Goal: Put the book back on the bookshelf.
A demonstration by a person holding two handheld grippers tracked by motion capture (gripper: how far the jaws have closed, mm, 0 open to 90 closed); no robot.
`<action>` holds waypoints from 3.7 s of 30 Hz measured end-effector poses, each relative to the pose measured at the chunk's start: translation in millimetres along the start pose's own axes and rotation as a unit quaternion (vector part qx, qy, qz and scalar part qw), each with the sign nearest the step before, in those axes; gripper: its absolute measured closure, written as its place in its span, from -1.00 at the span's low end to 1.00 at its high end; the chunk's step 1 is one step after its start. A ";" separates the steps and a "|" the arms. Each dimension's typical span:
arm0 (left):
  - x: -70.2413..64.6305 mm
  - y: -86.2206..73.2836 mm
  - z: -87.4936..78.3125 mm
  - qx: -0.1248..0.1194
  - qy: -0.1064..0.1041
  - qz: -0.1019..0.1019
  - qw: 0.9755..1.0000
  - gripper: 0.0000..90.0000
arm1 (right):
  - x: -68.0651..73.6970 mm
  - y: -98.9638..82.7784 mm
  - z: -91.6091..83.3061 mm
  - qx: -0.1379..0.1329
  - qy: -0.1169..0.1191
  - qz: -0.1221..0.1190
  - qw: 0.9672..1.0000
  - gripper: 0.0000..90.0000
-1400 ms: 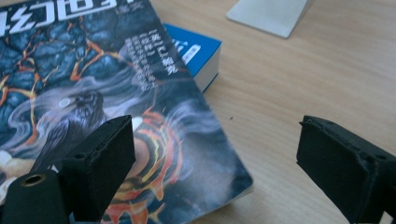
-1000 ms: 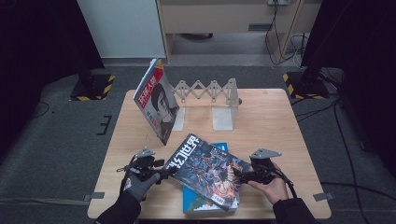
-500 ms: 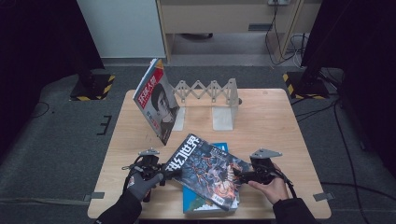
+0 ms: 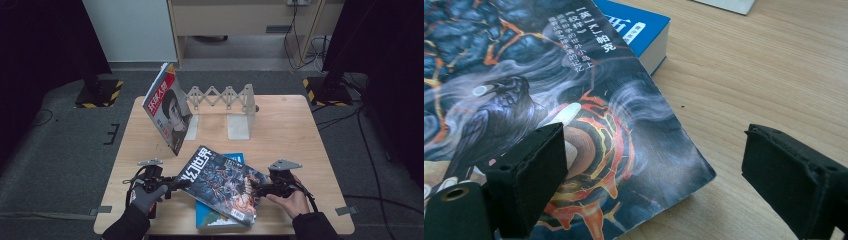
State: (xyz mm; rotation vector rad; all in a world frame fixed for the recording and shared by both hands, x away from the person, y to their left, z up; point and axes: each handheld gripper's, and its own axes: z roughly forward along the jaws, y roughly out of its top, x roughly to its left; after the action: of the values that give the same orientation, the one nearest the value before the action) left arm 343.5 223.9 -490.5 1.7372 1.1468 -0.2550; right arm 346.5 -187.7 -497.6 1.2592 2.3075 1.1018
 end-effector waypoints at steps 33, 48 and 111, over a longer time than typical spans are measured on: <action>-32.3 16.5 0.8 0.003 -0.056 -0.007 0.998 0.68 | -10.6 3.1 -7.9 -0.019 -0.013 0.011 1.000 -0.68; -52.8 40.8 -19.1 -0.038 -0.062 -0.005 0.997 0.82 | -36.3 1.1 -17.9 -0.032 -0.063 0.034 0.997 -0.68; -139.0 184.1 -143.6 -0.267 0.115 0.145 0.946 0.83 | -52.8 -2.5 -22.3 -0.030 -0.101 0.036 0.994 -0.68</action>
State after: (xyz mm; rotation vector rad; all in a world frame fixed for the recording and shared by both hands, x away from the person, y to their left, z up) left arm 368.5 251.3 -221.3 1.4380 0.9875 0.4175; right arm 362.7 -242.2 -490.1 1.3715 2.0819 1.0074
